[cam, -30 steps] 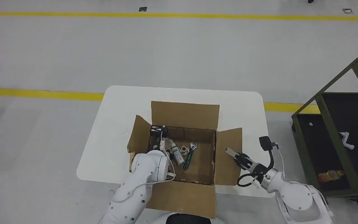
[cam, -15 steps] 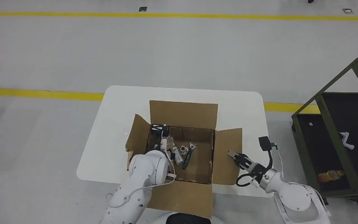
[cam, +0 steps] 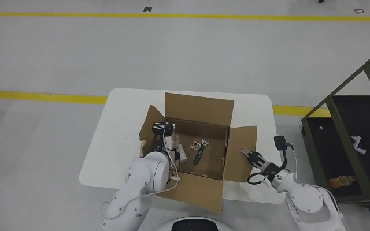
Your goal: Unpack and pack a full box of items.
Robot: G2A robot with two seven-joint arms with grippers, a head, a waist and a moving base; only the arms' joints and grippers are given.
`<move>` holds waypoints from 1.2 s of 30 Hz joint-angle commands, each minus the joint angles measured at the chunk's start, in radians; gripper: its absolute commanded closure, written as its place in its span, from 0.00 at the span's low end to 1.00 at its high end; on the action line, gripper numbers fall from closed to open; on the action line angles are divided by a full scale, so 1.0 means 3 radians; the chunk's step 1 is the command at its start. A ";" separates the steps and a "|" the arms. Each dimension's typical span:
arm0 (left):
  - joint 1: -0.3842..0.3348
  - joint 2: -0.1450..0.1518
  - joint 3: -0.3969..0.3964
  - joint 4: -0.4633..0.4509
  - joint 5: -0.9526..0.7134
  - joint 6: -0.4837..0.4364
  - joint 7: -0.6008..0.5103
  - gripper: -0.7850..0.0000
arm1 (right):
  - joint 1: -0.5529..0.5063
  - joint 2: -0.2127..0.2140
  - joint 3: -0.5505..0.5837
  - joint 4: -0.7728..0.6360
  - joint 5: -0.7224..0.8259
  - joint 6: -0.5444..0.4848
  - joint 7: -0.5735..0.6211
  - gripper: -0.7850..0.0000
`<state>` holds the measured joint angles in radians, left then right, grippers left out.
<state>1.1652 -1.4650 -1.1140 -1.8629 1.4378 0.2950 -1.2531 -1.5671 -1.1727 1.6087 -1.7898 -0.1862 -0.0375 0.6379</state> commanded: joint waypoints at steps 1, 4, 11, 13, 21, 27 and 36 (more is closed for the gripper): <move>0.0003 0.0000 -0.0032 -0.0058 -0.0021 -0.0009 -0.0014 1.00 | 0.0057 0.0015 0.0059 0.0052 -0.0027 0.0036 0.0079 1.00; -0.0004 0.0003 -0.0092 -0.0146 -0.0057 -0.0039 -0.0016 1.00 | 0.0132 0.0041 0.0125 0.0100 -0.0056 0.0065 0.0264 1.00; 0.0027 0.0027 -0.0330 -0.0330 -0.0133 -0.0137 -0.0077 1.00 | 0.0272 0.0083 0.0238 0.0186 -0.0042 0.0084 0.0481 1.00; 0.0031 0.0030 -0.0355 -0.0368 -0.0145 -0.0157 -0.0103 1.00 | 0.0299 0.0090 0.0249 0.0198 -0.0025 0.0075 0.0504 1.00; 0.0056 0.0028 -0.0406 -0.0437 -0.0448 -0.0227 -0.0125 1.00 | 0.0453 0.0127 0.0261 0.0278 -0.0009 -0.0010 0.0669 1.00; 0.0043 0.0040 -0.0456 -0.0505 -0.0510 -0.0285 -0.0149 1.00 | 0.0509 0.0147 0.0247 0.0310 0.0001 -0.0034 0.0701 1.00; 0.0037 0.0076 -0.0565 -0.0679 -0.0540 -0.0483 -0.0363 1.00 | 0.0557 0.0182 0.0265 0.0399 -0.0017 -0.0088 0.0746 1.00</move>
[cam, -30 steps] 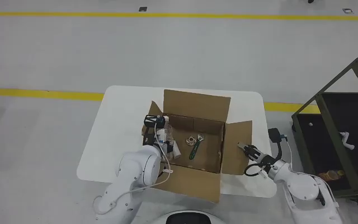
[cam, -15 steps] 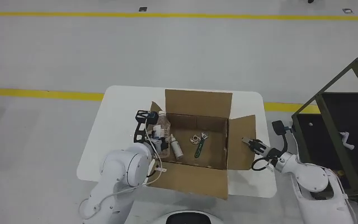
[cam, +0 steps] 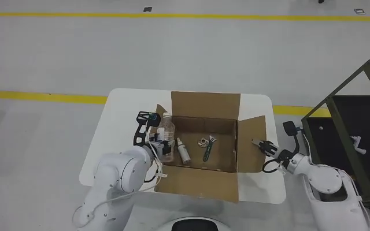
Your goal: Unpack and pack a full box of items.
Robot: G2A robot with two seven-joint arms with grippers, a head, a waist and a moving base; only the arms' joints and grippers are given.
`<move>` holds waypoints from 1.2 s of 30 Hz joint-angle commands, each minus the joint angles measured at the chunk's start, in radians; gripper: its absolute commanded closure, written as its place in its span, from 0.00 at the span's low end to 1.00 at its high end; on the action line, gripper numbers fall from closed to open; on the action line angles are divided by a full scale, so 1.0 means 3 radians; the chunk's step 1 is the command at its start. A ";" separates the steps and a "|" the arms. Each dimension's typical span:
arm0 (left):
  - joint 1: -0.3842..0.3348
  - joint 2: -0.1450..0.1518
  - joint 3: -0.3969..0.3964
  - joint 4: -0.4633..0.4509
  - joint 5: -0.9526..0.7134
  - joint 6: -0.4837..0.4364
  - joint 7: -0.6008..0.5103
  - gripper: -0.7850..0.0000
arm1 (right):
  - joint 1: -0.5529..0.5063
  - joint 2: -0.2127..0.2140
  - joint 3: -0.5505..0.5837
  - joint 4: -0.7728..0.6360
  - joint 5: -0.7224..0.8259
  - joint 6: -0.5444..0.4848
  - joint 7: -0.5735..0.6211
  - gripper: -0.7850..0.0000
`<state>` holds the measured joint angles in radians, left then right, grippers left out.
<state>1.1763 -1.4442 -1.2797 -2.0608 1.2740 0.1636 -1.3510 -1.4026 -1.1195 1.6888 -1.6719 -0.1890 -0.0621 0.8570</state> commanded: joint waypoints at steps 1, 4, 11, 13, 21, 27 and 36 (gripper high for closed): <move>0.0000 0.0011 -0.0029 -0.0035 0.0012 -0.0063 -0.0059 1.00 | 0.0016 0.0008 -0.0001 0.0011 -0.0017 -0.0014 0.0027 1.00; 0.0004 0.0029 -0.0124 -0.0114 0.0033 -0.0106 -0.0141 1.00 | 0.0053 0.0018 0.0005 0.0044 -0.0017 -0.0017 0.0014 1.00; 0.0008 0.0065 -0.0294 -0.0348 0.0110 -0.0169 -0.0265 1.00 | 0.0088 0.0031 -0.0039 0.0092 0.0015 -0.0026 -0.0031 0.00; 0.0004 0.0072 -0.0343 -0.0400 0.0105 -0.0170 -0.0294 1.00 | 0.0088 0.0032 -0.0055 0.0105 0.0050 -0.0036 -0.0061 0.00; 0.0050 0.0118 -0.0527 -0.0266 0.0451 -0.0208 -0.0346 1.00 | 0.0019 0.0038 -0.0041 0.0097 0.0278 0.0026 -0.0122 0.00; 0.0229 0.0153 -0.0619 -0.0070 0.0849 -0.0283 -0.0339 1.00 | -0.0184 0.0063 0.0157 -0.0046 0.0288 -0.0090 -0.0251 0.00; 0.0545 0.0178 -0.0633 0.0208 0.1045 -0.0366 -0.0234 1.00 | -0.0548 0.0088 0.0641 -0.0351 0.0430 -0.0166 -0.0575 0.00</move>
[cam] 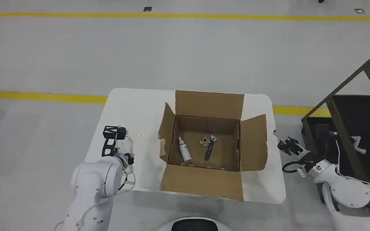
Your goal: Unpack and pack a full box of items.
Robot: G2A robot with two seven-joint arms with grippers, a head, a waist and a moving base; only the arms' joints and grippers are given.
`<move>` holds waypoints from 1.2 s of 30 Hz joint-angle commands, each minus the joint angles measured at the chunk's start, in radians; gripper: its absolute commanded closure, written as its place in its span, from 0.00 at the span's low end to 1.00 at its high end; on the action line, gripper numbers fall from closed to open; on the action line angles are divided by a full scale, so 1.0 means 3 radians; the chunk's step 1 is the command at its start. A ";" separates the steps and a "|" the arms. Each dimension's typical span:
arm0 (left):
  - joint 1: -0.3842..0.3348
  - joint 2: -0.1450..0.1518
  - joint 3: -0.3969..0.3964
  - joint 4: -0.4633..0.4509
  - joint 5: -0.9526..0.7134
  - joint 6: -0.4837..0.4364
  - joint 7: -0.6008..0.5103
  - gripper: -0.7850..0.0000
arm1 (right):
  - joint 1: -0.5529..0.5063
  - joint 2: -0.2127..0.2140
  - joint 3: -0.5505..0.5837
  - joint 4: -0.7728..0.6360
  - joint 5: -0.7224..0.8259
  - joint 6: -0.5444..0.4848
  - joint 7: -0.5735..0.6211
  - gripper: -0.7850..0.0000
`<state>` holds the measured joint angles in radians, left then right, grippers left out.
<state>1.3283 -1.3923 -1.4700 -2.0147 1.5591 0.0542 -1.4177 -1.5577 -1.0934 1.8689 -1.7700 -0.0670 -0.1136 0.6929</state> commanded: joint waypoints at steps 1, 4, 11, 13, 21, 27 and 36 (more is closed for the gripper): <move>0.0068 0.0009 0.0018 0.0101 0.0186 -0.0012 -0.0005 1.00 | -0.0061 0.0001 0.0073 -0.0051 0.0033 0.0014 -0.0053 0.00; 0.0153 0.0007 0.0051 0.0223 0.0252 0.0039 0.0045 1.00 | -0.0145 0.0003 0.0109 -0.0118 0.0053 0.0032 -0.0059 0.00; 0.0248 -0.0004 0.0074 0.0336 0.0092 0.0106 0.0241 1.00 | -0.0241 0.0007 0.0079 -0.0149 0.0026 0.0012 -0.0060 0.00; 0.0248 -0.0004 0.0074 0.0336 0.0092 0.0106 0.0241 1.00 | -0.0251 0.0010 0.0076 -0.0156 0.0010 -0.0001 -0.0060 0.00; 0.0248 -0.0004 0.0074 0.0336 0.0092 0.0106 0.0241 1.00 | -0.0348 0.0018 0.0145 -0.0169 0.0006 -0.0075 -0.0107 0.00; 0.0248 -0.0004 0.0074 0.0336 0.0092 0.0106 0.0241 1.00 | -0.0396 0.0021 0.0132 -0.0053 -0.0003 -0.0116 -0.0112 0.00; 0.0190 -0.0010 0.0304 0.0451 0.0082 -0.0124 0.0748 1.00 | -0.0414 0.0025 0.0106 0.0024 0.0028 -0.0180 -0.0142 0.00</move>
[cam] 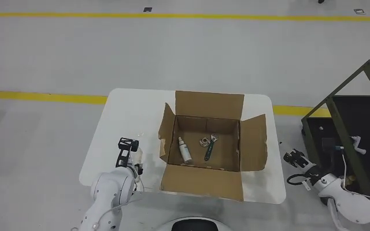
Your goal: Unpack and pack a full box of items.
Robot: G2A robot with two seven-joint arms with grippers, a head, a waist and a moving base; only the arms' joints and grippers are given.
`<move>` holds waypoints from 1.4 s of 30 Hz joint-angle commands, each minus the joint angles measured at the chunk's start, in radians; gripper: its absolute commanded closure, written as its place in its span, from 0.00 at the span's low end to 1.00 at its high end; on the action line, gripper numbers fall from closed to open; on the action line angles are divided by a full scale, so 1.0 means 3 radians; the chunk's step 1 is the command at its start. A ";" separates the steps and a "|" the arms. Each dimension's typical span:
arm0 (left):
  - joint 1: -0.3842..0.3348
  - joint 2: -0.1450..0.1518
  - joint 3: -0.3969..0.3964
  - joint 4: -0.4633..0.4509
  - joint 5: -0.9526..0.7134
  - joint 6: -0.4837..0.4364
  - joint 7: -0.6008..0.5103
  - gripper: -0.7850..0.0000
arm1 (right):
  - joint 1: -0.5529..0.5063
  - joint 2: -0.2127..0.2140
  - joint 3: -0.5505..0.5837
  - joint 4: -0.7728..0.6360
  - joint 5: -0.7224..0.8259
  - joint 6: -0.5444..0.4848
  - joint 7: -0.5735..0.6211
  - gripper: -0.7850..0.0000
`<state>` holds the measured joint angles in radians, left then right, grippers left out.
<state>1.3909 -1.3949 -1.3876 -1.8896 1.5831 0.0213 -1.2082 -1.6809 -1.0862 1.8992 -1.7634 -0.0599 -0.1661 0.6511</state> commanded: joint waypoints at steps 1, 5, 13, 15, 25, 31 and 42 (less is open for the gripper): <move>-0.0035 -0.0003 0.0058 0.0080 0.0005 -0.0039 0.0095 1.00 | -0.0008 0.0002 0.0009 0.0001 0.0010 -0.0009 -0.0003 0.00; -0.0086 -0.0005 0.0128 0.0302 0.0115 -0.0027 0.0262 1.00 | -0.0028 0.0005 0.0037 0.0004 0.0034 -0.0023 -0.0016 0.00; -0.0090 -0.0004 0.0175 0.0655 0.0192 -0.0024 0.0567 1.00 | -0.0045 0.0015 0.0057 -0.0007 0.0038 -0.0035 0.0013 0.00; -0.0071 0.0002 0.0182 0.0724 0.0256 -0.0058 0.0604 1.00 | -0.0044 0.0018 0.0057 -0.0008 0.0041 -0.0036 0.0021 0.00; 0.0016 0.0024 0.0152 0.0931 0.0395 -0.0127 0.0889 1.00 | -0.0058 0.0025 0.0036 -0.0026 0.0040 -0.0035 0.0027 0.00; 0.0002 0.0025 0.0157 0.1019 0.0418 -0.0118 0.0929 1.00 | -0.0068 0.0030 0.0038 -0.0024 0.0038 -0.0034 0.0028 0.00; -0.0058 0.0020 0.0179 0.1143 0.0398 -0.0125 0.0875 0.00 | -0.0078 0.0036 0.0017 -0.0048 0.0039 -0.0020 0.0010 0.00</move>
<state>1.3747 -1.3887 -1.3333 -1.5493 1.7068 -0.0179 -0.9420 -1.7049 -1.0754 1.9054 -1.7783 -0.0477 -0.1715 0.6545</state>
